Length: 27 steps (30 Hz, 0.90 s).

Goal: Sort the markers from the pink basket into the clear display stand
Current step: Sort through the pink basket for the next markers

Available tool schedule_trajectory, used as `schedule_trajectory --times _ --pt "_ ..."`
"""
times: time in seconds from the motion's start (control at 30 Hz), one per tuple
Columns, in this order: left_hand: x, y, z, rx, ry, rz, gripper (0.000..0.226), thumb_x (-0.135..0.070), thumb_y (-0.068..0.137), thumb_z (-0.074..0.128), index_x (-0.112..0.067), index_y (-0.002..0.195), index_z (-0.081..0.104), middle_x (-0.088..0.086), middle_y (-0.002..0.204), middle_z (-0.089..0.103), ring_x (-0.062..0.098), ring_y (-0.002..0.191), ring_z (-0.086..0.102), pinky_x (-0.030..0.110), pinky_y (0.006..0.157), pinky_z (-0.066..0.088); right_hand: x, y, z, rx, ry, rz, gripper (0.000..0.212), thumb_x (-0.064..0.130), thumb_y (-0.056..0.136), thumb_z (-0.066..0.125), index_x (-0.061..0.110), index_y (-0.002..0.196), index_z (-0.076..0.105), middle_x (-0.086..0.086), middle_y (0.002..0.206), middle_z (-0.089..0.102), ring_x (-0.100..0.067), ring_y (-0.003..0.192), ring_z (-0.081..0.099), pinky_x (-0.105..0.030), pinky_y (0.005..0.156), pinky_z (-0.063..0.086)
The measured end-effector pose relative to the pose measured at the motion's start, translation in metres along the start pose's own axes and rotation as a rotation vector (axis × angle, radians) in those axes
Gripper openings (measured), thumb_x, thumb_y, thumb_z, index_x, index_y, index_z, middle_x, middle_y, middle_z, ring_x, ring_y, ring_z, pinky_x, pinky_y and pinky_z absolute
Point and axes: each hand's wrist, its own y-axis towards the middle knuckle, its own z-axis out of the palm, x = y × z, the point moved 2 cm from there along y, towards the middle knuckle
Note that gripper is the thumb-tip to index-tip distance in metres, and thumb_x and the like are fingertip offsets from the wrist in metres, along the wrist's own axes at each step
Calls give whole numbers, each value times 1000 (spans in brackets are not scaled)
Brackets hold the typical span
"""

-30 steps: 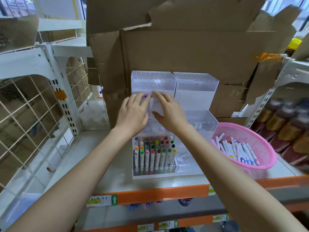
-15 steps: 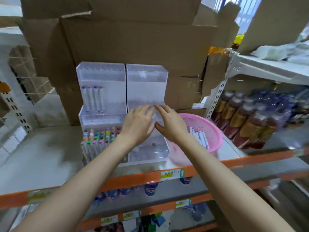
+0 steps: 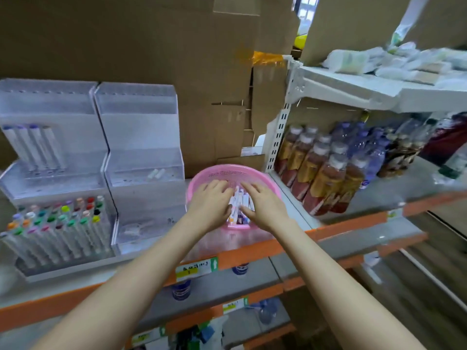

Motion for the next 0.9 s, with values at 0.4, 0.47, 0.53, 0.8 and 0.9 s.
schedule_trajectory --times 0.4,0.47,0.53,0.8,0.9 --pt "20 36 42 358 -18 -272 52 -46 93 46 -18 137 44 13 138 46 30 120 47 39 97 40 -9 44 32 327 -123 121 57 44 95 49 14 142 39 -12 145 38 -33 127 45 -42 97 42" --pt "19 39 48 405 21 -294 47 -45 93 47 -17 130 52 13 135 48 29 117 49 38 93 42 -9 46 34 328 -115 134 49 44 95 47 14 135 46 -13 137 47 -34 121 50 -42 94 43" --pt "18 42 53 405 9 -291 43 -43 92 48 -18 127 53 13 131 50 29 115 49 38 90 42 -9 48 33 318 -86 136 48 43 95 48 15 135 46 -12 135 49 -34 120 51 -41 93 43" --pt "20 43 54 251 -96 -322 22 -8 88 54 -8 107 65 11 99 63 25 85 60 33 65 48 -13 46 30 114 -22 275 36 17 89 57 7 122 48 -15 115 56 -33 100 59 -35 67 42" --pt "20 41 56 247 -143 -318 19 -8 88 56 -10 104 65 8 92 66 23 79 62 35 68 56 -12 44 29 110 -45 309 17 12 87 56 7 103 59 -15 106 61 -29 79 56 -31 61 42"
